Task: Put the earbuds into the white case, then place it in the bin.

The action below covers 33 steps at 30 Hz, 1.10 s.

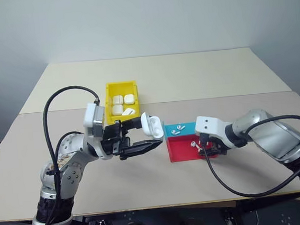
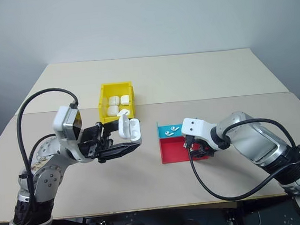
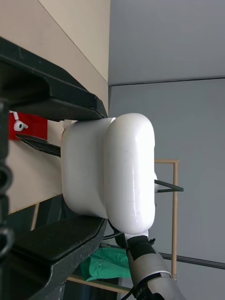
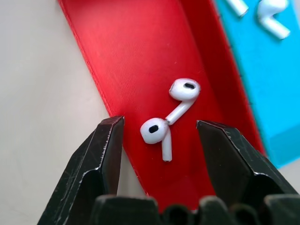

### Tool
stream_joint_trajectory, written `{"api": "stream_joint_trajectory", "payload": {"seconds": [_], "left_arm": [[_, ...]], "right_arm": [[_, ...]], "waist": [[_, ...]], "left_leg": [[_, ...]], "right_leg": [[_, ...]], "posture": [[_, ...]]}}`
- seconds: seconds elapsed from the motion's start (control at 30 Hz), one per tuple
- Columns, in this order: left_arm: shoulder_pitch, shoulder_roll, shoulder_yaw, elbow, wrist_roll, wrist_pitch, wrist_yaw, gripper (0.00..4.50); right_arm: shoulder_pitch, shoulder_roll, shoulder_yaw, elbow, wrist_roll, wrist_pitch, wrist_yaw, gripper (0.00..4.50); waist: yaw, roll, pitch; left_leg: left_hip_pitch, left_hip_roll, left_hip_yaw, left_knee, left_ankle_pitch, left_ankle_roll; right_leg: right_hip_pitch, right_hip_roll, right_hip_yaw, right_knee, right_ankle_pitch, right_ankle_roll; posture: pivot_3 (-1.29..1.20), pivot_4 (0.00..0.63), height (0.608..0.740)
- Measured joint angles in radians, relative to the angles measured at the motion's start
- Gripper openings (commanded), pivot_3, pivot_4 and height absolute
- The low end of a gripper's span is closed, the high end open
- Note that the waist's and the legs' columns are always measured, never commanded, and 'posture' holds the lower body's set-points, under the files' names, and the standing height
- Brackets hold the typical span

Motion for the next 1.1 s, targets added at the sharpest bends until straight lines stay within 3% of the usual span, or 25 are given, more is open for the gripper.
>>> {"api": "stream_joint_trajectory", "payload": {"seconds": [0.4, 0.5, 0.67, 0.87, 1.1], "left_arm": [[0.022, 0.000, -0.001, -0.033, -0.001, 0.020, 0.025, 2.78], [0.027, 0.003, -0.001, -0.033, -0.001, 0.021, 0.025, 2.78], [0.027, 0.009, -0.001, -0.033, -0.001, 0.021, 0.025, 2.78], [0.026, 0.010, -0.002, -0.038, 0.000, 0.024, 0.039, 2.78], [-0.013, -0.015, -0.005, -0.038, -0.001, 0.077, 0.161, 2.78]], "right_arm": [[-0.004, 0.041, 0.010, 0.072, -0.075, -0.047, 0.066, 2.94], [-0.004, 0.044, 0.009, 0.077, -0.079, -0.048, 0.082, 2.34], [-0.007, 0.054, 0.007, 0.080, -0.091, -0.050, 0.100, 0.69], [-0.001, 0.065, -0.011, 0.080, -0.092, -0.034, 0.103, 0.60], [0.054, 0.060, -0.150, 0.028, -0.003, 0.077, 0.098, 0.60]], "waist": [[0.000, 0.000, 0.000], [0.000, 0.000, 0.000], [0.000, 0.000, 0.000], [0.000, 0.000, 0.000], [0.002, 0.000, 0.000]], "left_leg": [[0.000, 0.000, 0.000, 0.000, 0.000, 0.000], [0.000, 0.000, 0.000, 0.000, 0.000, 0.000], [0.000, 0.000, 0.000, 0.000, 0.000, 0.000], [0.000, 0.000, 0.000, 0.000, 0.000, 0.000], [0.000, 0.000, -0.001, 0.000, 0.000, 0.000]], "right_leg": [[0.000, 0.000, 0.000, 0.000, 0.000, 0.000], [0.000, 0.000, 0.000, 0.000, 0.000, 0.000], [0.001, 0.000, 0.000, 0.000, 0.000, 0.000], [0.001, 0.000, 0.000, 0.000, 0.000, 0.000], [0.001, 0.000, 0.000, 0.000, 0.000, 0.000]], "posture": [[0.00, 0.150, 0.740], [0.00, 0.150, 0.740], [0.00, 0.150, 0.740], [0.00, 0.150, 0.740], [0.00, 0.150, 0.740]]}}
